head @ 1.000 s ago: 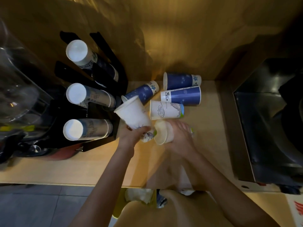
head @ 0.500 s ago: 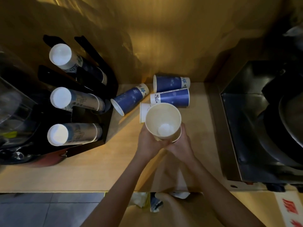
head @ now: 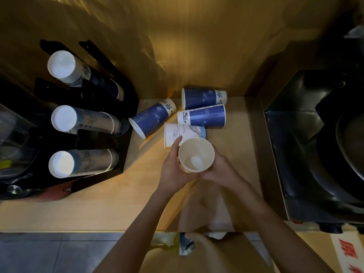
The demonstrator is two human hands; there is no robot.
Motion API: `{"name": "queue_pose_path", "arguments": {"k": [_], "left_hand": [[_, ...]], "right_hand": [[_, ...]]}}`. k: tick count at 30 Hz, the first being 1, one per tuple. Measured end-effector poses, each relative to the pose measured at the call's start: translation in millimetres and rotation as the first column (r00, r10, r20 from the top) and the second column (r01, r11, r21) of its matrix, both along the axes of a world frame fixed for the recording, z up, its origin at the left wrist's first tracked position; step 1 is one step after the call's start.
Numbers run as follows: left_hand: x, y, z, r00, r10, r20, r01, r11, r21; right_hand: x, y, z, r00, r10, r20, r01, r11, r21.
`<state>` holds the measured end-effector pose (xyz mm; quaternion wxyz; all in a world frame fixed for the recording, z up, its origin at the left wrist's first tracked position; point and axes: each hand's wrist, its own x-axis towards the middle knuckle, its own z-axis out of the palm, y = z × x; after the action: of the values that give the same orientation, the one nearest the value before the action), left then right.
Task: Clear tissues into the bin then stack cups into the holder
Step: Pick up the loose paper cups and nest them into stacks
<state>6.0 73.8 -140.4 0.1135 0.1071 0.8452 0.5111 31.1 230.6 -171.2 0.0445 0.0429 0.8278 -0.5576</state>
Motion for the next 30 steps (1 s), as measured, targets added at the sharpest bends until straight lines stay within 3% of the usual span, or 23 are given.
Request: {"name": "queue_pose_path", "arguments": {"k": [3, 5, 7, 10, 13, 17, 23, 30], "left_hand": [[-5, 0, 5, 0.998, -0.028, -0.06, 0.025, 0.998, -0.057], [-7, -1, 6, 0.998, -0.046, -0.05, 0.042, 0.996, -0.077], [-7, -2, 6, 0.998, -0.051, -0.04, 0.047, 0.995, -0.086], [-7, -2, 7, 0.999, -0.045, -0.026, 0.043, 0.995, -0.091], [-8, -2, 7, 0.998, -0.054, -0.01, 0.053, 0.994, -0.097], [-8, -2, 6, 0.998, -0.06, 0.001, 0.059, 0.993, -0.101], [-12, -4, 1, 0.998, -0.066, 0.018, 0.068, 0.991, -0.112], [-12, -5, -2, 0.997, -0.083, 0.01, 0.083, 0.991, -0.106]], "right_hand": [[-17, 21, 23, 0.968, 0.179, 0.175, -0.198, 0.975, 0.102], [-39, 32, 34, 0.929, 0.247, 0.274, -0.324, 0.901, 0.288], [-64, 37, 41, 0.947, 0.198, 0.253, -0.289, 0.87, 0.399], [-94, 33, 53, 0.982, 0.129, 0.141, -0.174, 0.912, 0.373], [-120, 17, 54, 0.97, 0.222, 0.104, -0.245, 0.887, 0.392], [-150, -17, 48, 0.917, 0.359, 0.172, -0.398, 0.812, 0.427], [-171, -48, 33, 0.745, 0.513, 0.426, -0.666, 0.591, 0.454], [-169, -48, 24, 0.749, 0.495, 0.44, -0.661, 0.6, 0.451]]}}
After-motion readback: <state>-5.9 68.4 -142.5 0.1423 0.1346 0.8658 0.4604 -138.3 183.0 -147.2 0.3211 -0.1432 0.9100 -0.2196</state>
